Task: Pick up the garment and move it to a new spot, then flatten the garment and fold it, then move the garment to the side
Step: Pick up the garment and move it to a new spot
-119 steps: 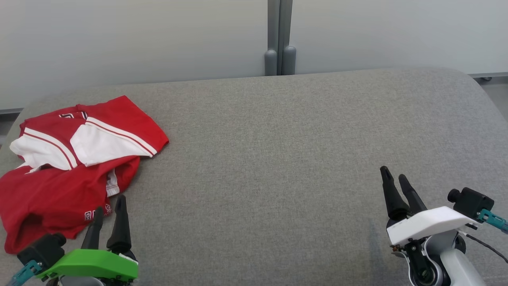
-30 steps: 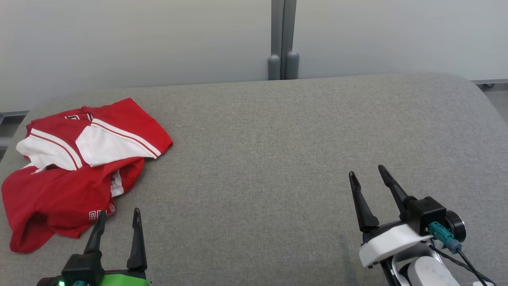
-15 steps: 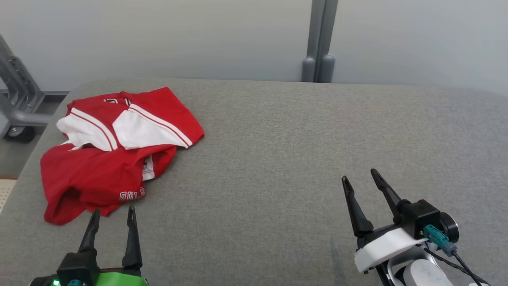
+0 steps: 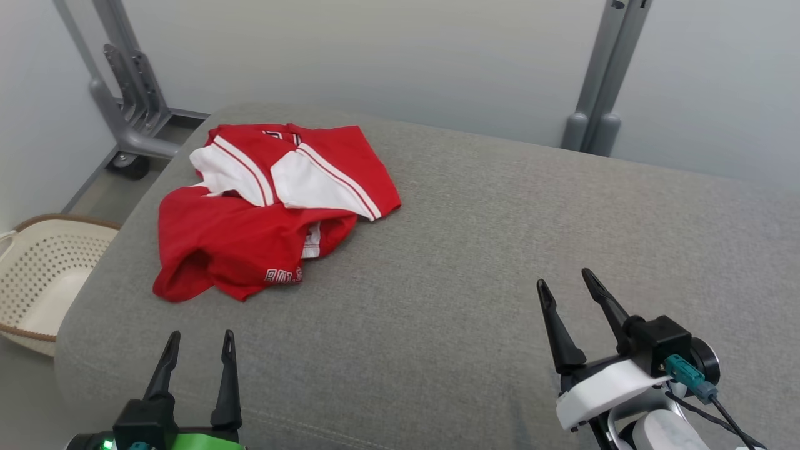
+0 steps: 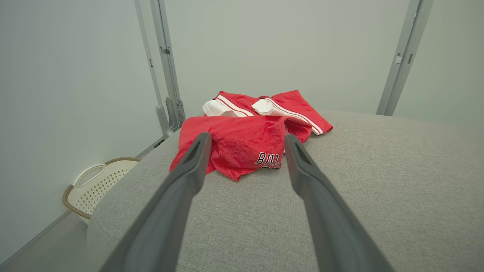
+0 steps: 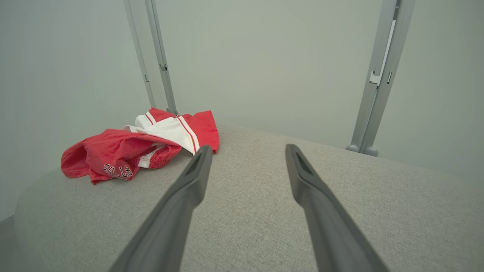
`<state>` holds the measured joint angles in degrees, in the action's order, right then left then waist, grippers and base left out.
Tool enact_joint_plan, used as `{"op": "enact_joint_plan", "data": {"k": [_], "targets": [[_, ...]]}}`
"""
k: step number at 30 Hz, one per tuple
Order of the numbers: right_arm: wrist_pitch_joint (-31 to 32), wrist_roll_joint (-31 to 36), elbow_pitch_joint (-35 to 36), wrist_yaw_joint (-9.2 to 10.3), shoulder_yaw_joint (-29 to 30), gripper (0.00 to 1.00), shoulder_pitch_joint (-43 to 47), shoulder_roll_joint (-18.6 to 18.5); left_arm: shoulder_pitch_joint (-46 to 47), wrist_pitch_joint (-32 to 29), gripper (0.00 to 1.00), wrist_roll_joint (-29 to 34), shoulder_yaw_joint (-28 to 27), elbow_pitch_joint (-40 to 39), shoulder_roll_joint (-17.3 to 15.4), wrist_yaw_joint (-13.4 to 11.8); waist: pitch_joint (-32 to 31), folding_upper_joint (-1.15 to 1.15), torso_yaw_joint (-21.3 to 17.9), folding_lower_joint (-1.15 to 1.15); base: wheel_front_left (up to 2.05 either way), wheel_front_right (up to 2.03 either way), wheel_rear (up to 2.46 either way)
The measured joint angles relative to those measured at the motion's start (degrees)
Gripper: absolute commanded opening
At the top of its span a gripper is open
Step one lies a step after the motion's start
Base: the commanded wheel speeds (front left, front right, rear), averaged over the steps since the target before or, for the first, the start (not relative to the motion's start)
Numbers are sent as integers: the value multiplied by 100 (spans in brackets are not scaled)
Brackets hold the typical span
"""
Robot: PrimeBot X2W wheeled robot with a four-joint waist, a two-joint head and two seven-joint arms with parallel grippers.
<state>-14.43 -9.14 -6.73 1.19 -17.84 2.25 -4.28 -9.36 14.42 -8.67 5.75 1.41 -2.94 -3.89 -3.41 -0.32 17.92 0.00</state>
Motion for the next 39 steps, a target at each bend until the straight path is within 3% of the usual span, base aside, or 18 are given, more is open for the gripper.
{"op": "enact_joint_plan", "data": {"k": [5, 9, 15, 23, 31, 39], "targets": [[0, 5, -15, -16, -167, 100, 12, 42, -7, 0, 100, -5, -56, 54, -8, 42, -47, 0, 320, 0, 0, 0, 0], [0, 18, -32, -16, -197, 100, 11, 54, -7, 0, 100, -5, -42, 177, -23, 44, -76, 0, 362, 0, 0, 0, 0], [0, 58, -57, -16, -226, 100, 10, 52, 128, -146, 100, 32, 15, 253, -114, 123, -35, 0, 206, 0, 0, 0, 0], [0, 179, -51, -36, -257, 100, -31, 41, 1030, -548, 100, 37, -46, 433, -250, 136, 114, 0, -32, 0, 0, 0, 0], [0, 312, 24, -121, -318, 100, -325, -93, 1952, -1157, 100, 38, -142, 946, -392, 144, 465, 0, -250, 0, 0, 0, 0], [1, 458, 181, -183, -336, 100, -705, -201, 2661, -1638, 100, -66, -221, 1533, -333, 136, 954, 0, -509, 0, 0, 0, 0]]}}
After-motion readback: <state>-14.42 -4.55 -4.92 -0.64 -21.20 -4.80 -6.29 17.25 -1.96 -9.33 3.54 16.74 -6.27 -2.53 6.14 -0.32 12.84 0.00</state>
